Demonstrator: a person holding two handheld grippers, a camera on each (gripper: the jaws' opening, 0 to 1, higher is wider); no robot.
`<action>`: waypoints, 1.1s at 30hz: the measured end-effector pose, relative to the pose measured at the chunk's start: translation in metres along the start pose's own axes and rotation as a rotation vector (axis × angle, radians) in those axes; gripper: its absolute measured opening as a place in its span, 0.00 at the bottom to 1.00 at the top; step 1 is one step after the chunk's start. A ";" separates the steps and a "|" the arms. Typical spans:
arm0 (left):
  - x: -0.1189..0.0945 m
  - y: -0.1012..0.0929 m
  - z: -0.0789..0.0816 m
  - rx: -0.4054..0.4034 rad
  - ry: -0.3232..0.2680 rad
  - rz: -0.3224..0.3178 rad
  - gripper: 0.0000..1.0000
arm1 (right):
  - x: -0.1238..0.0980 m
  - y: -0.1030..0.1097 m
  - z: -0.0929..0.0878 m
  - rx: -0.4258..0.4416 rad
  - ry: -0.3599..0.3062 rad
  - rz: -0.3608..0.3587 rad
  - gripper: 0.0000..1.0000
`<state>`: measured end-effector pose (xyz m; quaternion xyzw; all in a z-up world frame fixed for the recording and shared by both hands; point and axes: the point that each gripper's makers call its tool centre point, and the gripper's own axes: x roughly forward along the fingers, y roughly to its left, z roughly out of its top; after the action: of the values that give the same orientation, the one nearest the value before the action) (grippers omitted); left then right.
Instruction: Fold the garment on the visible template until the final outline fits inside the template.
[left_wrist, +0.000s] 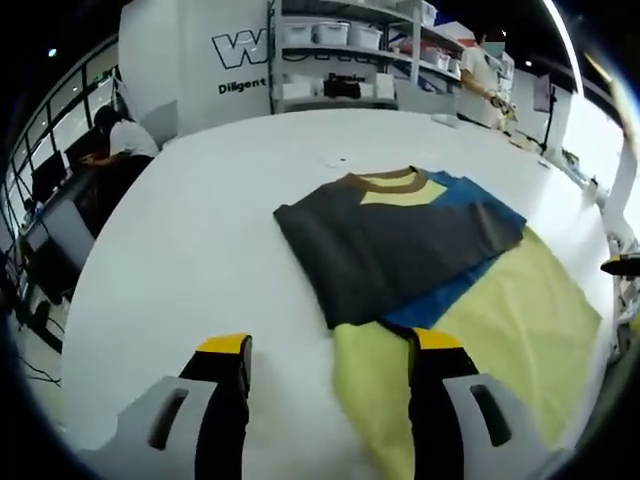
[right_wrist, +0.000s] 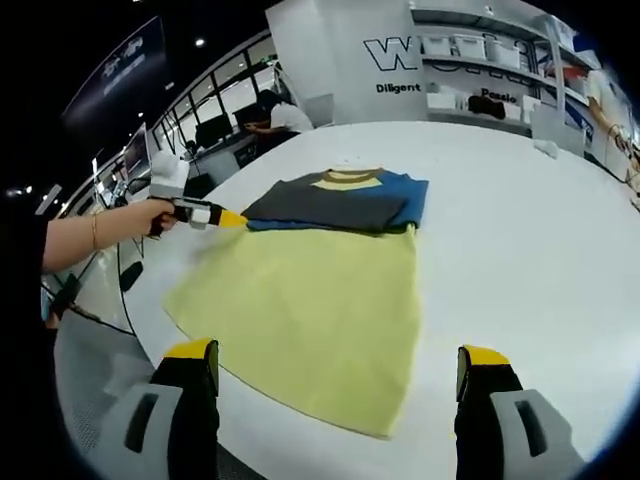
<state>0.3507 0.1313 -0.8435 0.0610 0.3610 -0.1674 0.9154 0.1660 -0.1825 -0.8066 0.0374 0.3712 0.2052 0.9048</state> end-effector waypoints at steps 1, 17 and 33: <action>-0.003 0.000 -0.001 0.002 -0.004 -0.001 0.68 | 0.000 0.000 0.001 0.000 -0.006 -0.003 0.99; -0.050 -0.025 -0.025 0.017 -0.016 -0.064 0.99 | 0.001 0.006 -0.006 -0.048 0.001 -0.012 0.99; -0.082 -0.041 -0.060 -0.009 0.064 -0.057 0.92 | -0.001 -0.002 -0.032 -0.090 0.095 -0.045 0.95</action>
<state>0.2424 0.1283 -0.8313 0.0521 0.3924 -0.1898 0.8985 0.1437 -0.1874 -0.8291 -0.0214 0.4049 0.2028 0.8914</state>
